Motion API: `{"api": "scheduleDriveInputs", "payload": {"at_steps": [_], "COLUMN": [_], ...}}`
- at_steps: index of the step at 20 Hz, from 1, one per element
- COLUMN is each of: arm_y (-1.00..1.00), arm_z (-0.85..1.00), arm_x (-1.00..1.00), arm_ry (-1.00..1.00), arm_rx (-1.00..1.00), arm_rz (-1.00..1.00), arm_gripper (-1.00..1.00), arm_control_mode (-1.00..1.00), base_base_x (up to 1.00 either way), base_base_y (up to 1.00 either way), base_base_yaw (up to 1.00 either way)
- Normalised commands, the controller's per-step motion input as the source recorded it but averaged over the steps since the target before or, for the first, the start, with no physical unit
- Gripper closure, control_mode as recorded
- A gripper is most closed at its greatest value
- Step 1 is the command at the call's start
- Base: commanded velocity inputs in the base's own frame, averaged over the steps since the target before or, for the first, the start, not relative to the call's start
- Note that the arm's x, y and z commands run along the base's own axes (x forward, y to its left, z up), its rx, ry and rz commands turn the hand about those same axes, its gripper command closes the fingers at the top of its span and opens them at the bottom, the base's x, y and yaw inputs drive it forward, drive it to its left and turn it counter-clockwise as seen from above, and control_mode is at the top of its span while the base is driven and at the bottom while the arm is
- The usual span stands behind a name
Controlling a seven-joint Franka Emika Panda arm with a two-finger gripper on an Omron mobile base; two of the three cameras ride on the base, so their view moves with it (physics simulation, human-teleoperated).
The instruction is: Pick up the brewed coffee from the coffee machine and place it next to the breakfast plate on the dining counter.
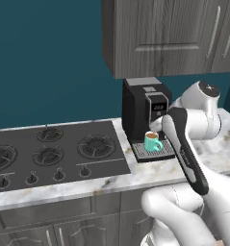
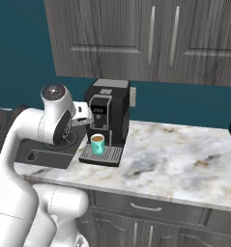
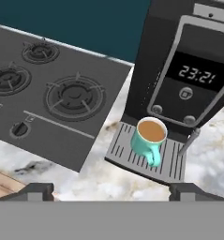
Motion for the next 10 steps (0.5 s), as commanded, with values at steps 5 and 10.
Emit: {"api": "scheduleDriveInputs", "payload": {"at_steps": [5,10], "arm_y": [-0.34,-0.39], "arm_z": [-0.32,-0.24], "arm_x": [-0.03,0.01], "arm_ry": [0.06,0.21], "arm_rx": [0.01,0.03], "arm_rz": [0.01,0.00], "arm_gripper": [-1.00,-1.00], "arm_control_mode": [-1.00,-1.00], "base_base_x": [0.00,0.00], "base_base_y": [0.00,0.00], "base_base_yaw": [0.00,0.00]}}
